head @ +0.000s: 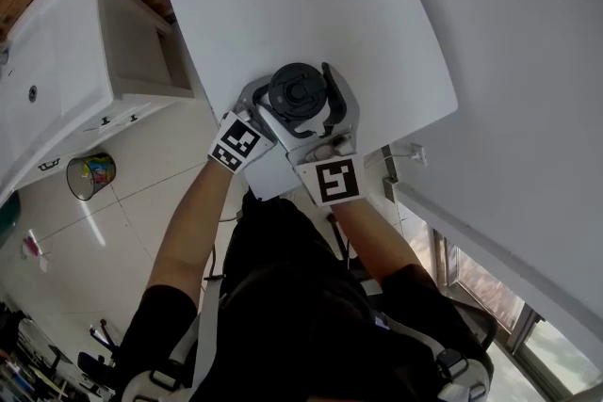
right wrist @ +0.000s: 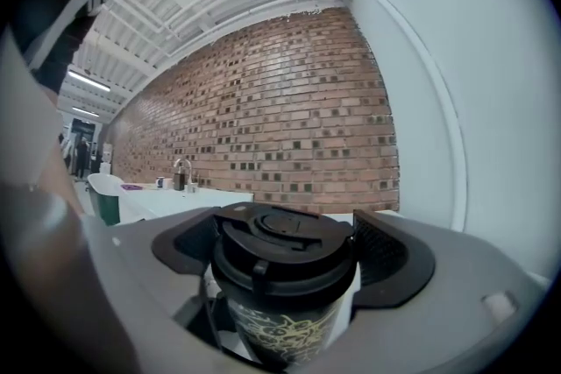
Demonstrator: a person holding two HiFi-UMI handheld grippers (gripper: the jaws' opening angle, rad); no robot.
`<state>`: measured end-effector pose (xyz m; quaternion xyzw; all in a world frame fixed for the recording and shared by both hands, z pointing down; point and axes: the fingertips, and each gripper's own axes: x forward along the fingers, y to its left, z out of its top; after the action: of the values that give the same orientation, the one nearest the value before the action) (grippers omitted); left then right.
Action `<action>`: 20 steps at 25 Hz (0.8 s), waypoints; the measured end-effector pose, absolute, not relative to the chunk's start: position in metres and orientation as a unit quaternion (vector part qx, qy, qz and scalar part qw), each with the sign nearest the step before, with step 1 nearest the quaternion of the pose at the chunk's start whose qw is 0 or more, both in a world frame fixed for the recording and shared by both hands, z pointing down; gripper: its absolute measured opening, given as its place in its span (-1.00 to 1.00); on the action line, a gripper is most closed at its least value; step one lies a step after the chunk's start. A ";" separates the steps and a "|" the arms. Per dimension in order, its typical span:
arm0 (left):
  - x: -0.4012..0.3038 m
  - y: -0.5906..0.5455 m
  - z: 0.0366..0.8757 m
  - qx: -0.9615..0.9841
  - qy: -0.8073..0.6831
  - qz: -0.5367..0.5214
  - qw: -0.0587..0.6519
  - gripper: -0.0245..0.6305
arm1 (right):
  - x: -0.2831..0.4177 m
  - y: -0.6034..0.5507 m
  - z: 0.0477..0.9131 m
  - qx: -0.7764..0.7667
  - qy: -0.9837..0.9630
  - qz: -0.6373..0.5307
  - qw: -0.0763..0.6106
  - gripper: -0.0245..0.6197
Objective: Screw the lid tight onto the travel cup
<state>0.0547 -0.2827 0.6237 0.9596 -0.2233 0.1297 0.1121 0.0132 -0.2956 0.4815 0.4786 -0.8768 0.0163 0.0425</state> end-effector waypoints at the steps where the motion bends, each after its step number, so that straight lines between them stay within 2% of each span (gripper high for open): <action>1: 0.055 -0.283 0.624 0.960 -0.224 0.130 0.111 0.22 | 0.014 -0.296 0.483 0.491 -0.870 0.017 0.044 0.48; 9: 0.055 -0.283 0.624 0.959 -0.224 0.132 0.108 0.23 | 0.019 -0.291 0.483 0.451 -0.891 0.036 0.039 0.56; 20: 0.035 -0.267 0.628 0.944 -0.270 0.144 0.125 0.23 | 0.058 -0.252 0.484 0.454 -0.889 0.031 0.054 0.56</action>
<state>0.0347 -0.2673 0.6281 0.9438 -0.2699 0.1438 0.1251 0.0584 -0.2524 0.4837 0.4538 -0.8889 0.0308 0.0545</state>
